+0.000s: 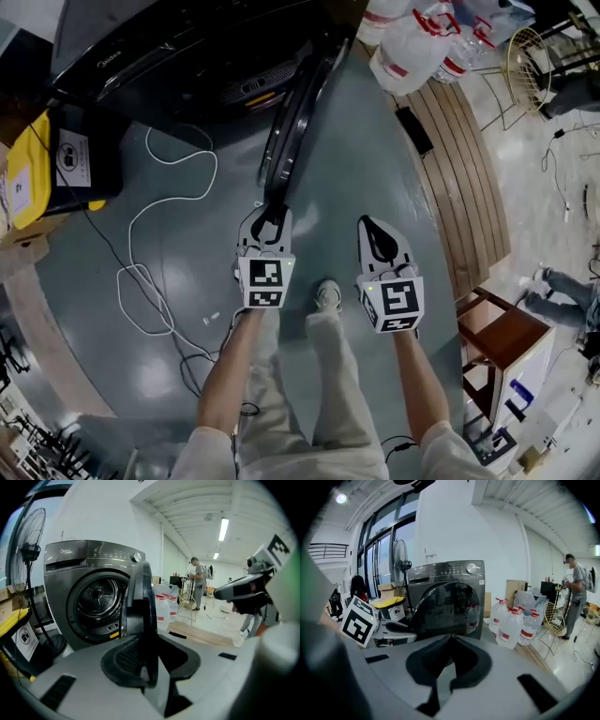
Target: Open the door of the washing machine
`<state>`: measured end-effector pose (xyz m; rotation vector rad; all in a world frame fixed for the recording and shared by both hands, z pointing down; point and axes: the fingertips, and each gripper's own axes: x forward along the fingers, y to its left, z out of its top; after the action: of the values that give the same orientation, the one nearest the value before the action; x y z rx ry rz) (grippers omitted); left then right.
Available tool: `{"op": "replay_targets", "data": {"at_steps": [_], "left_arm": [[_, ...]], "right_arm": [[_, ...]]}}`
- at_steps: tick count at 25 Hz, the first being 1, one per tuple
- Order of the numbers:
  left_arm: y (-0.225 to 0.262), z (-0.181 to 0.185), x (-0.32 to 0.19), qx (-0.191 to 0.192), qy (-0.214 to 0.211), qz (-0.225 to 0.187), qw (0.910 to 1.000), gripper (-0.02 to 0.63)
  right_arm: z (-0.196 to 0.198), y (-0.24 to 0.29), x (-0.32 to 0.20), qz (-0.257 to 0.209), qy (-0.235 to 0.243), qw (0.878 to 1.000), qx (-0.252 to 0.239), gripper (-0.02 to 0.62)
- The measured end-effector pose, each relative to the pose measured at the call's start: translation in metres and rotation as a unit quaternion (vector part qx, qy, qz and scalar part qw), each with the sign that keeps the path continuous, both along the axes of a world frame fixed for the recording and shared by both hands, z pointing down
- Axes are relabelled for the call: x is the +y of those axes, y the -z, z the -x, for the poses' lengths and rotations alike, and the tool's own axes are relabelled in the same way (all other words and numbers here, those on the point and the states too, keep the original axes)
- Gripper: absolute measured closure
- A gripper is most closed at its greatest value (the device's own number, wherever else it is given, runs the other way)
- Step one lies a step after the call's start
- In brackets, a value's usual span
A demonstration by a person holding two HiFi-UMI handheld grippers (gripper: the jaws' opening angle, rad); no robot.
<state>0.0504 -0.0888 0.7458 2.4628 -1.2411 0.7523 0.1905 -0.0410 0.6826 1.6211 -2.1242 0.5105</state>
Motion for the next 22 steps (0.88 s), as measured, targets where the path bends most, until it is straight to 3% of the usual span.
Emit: {"op": "replay_targets", "data": {"at_steps": [15,22], "left_arm": [[0.001,-0.062,0.033,0.018,-0.028,0.02,0.9992,0.492],[0.001,-0.101,0.052,0.013,-0.078,0.021,0.9967,0.477]], "right_arm": [[-0.062,-0.002,0.041,0.008,-0.076,0.997,0.001,0.597],[-0.085,-0.005,0.06,0.015,-0.102,0.995,0.002,0.597]]}}
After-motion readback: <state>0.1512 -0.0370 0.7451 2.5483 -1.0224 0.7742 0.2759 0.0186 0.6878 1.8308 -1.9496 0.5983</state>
